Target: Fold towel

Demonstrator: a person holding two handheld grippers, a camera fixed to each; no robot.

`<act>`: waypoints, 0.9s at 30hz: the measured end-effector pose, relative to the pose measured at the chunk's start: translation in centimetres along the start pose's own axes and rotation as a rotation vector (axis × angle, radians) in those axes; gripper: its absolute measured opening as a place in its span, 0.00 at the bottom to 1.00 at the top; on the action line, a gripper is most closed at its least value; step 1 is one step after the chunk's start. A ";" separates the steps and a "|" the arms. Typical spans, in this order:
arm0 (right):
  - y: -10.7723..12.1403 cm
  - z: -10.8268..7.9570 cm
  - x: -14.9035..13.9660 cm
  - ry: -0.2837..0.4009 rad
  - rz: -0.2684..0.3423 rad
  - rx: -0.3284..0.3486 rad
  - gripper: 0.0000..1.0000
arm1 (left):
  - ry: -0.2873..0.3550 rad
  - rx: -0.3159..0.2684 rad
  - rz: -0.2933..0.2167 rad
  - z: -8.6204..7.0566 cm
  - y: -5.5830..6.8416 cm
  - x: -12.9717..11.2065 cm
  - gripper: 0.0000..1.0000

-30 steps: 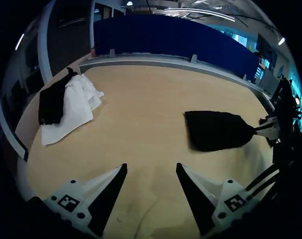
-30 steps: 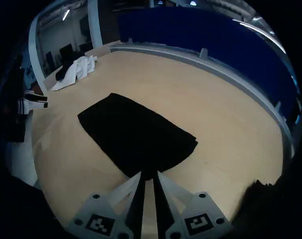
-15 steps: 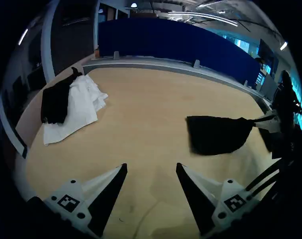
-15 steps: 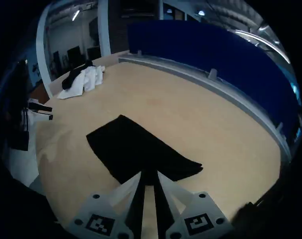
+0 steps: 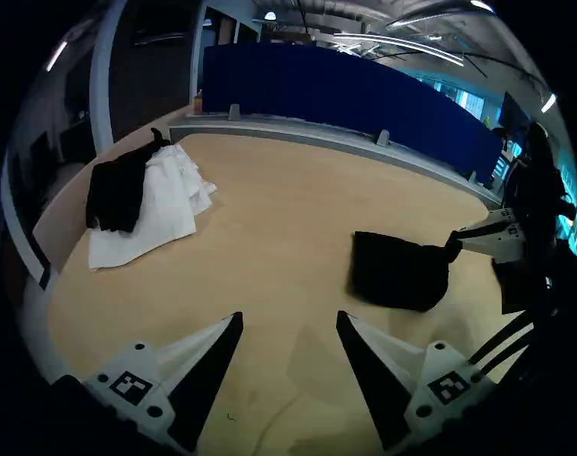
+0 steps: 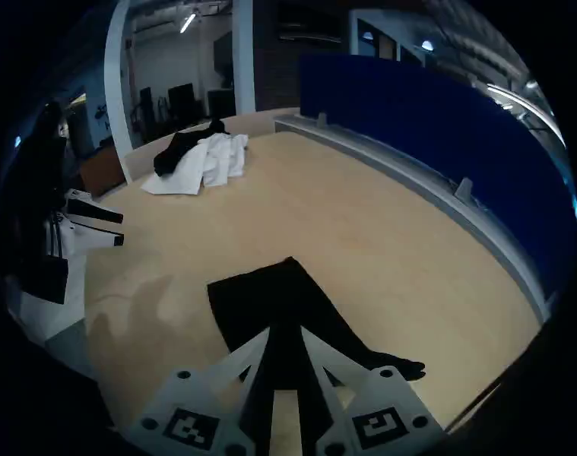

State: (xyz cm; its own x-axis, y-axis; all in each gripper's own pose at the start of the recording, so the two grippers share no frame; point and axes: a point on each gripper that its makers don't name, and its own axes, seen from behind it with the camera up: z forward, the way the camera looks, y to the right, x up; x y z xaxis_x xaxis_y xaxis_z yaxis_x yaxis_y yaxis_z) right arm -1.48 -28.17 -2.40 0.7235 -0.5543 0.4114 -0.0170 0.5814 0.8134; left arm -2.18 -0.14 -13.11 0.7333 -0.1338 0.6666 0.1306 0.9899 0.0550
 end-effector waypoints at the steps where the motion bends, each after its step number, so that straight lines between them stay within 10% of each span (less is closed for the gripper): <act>1: -0.2 0.2 0.3 0.001 -0.005 0.005 0.14 | 0.001 0.000 -0.003 -0.1 -0.1 0.0 0.91; 27: -0.3 0.3 1.7 0.004 -0.017 0.005 0.14 | 0.000 -0.011 0.003 -0.6 -0.7 -0.4 0.91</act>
State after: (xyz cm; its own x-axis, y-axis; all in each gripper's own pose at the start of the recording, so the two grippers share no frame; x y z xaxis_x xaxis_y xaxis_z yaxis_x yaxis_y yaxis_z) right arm -0.49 -29.47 -1.83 0.7266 -0.5616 0.3957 -0.0081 0.5690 0.8223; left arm -2.12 -0.82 -13.88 0.7339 -0.1304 0.6667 0.1353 0.9898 0.0446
